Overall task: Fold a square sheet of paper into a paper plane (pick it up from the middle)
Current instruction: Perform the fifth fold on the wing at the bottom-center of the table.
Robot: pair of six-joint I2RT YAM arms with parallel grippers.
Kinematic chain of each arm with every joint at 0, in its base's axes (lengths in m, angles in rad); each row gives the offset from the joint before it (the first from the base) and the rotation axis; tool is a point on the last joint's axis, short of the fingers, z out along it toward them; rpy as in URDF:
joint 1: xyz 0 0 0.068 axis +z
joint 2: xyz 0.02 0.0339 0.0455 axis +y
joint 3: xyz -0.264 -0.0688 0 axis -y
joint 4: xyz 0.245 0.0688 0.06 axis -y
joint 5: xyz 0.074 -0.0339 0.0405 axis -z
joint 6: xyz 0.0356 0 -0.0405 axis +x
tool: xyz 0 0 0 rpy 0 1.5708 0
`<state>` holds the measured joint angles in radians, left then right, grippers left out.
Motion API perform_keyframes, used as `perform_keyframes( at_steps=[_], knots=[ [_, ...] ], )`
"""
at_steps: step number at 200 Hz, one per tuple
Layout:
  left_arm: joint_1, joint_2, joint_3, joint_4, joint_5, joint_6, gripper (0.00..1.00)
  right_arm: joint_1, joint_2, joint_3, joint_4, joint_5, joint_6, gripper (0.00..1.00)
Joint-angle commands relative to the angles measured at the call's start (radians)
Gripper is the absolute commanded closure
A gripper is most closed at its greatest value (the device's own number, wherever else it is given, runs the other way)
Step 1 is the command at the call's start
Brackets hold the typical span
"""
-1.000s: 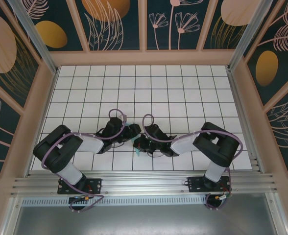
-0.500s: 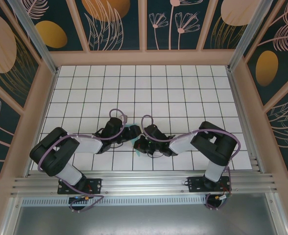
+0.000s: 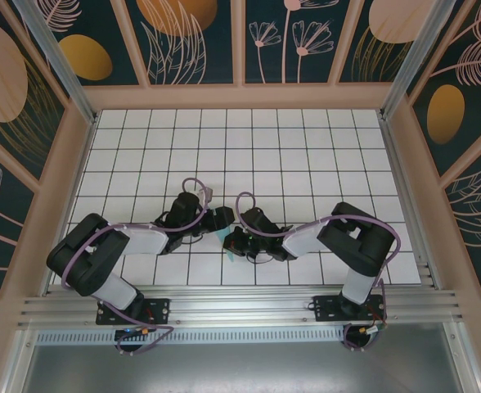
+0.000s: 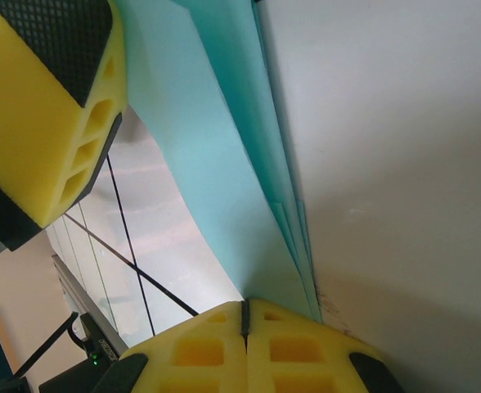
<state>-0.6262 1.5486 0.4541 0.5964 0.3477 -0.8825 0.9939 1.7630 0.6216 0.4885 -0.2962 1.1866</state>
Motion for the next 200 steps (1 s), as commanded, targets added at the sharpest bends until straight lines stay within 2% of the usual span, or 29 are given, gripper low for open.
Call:
perform_keyframes(
  at_steps=[1, 53, 128, 200],
  knots=[
    [0.009, 0.018, -0.028, 0.065, 0.029, 0.034, 0.33, 0.003, 0.08, -0.039, -0.202, -0.008, -0.004, 0.95],
    [0.063, 0.108, -0.077, 0.17, 0.032, 0.045, 0.35, 0.002, 0.058, -0.051, -0.242, -0.004, -0.015, 0.97],
    [0.118, 0.104, -0.005, 0.061, 0.055, 0.127, 0.34, -0.001, 0.042, -0.066, -0.307, 0.003, -0.053, 1.0],
    [0.189, 0.159, 0.055, 0.049, 0.128, 0.178, 0.33, -0.005, 0.038, -0.078, -0.304, -0.011, -0.067, 1.0]
  ],
)
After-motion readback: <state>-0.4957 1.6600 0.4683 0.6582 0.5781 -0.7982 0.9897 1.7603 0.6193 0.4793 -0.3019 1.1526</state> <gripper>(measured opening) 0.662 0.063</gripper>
